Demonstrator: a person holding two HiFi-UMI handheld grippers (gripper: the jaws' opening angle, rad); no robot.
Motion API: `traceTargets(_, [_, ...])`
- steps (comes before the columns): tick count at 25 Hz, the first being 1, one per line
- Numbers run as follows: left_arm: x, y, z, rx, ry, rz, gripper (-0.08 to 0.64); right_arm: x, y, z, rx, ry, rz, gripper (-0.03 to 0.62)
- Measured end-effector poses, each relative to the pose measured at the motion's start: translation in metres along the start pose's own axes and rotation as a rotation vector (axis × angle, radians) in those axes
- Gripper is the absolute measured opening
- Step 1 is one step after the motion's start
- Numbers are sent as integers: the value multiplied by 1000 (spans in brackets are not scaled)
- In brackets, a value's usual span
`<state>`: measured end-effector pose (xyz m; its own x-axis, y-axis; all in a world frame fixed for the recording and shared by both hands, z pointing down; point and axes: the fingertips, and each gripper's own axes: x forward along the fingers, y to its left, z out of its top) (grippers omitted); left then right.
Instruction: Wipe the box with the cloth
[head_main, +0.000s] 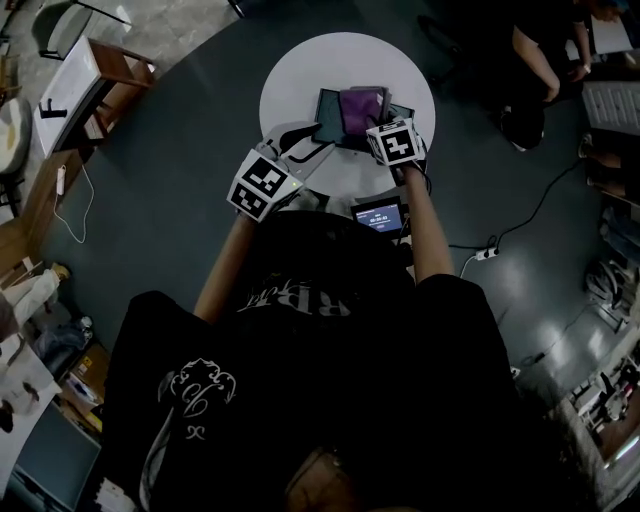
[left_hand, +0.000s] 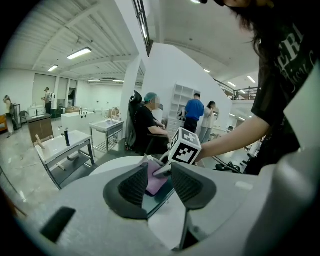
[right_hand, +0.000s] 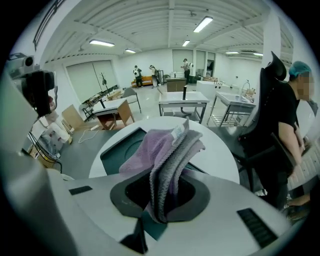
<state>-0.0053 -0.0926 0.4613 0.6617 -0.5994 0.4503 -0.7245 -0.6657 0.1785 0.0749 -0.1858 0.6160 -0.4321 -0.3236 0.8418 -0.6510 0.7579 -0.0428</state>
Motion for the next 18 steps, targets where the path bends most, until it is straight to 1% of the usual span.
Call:
traceTargets(5, [14,-10,3,21,8,-68,146,-24,-39,-31,62,38,-86,57])
traceTargets(9, [19,-13,4,28,11,-99,146,-45,-65,-54,101,71,-156,57])
traceTargets(11, [22,-12,2,30,13,-105,146,-52,-73,-63,138,69,-160,57])
traceTargets(13, [23,-10,-1,30,19,-102,136,-55,-74,-66,153,67,-161,57])
traceTargets(16, [23,-8,-2,23,22,-88,130,-61,-68,-56,125,54,-163,57])
traceTargets(18, [21,-7,-3,14,18,-77,130,-69,-56,-43,111,17,-150,57])
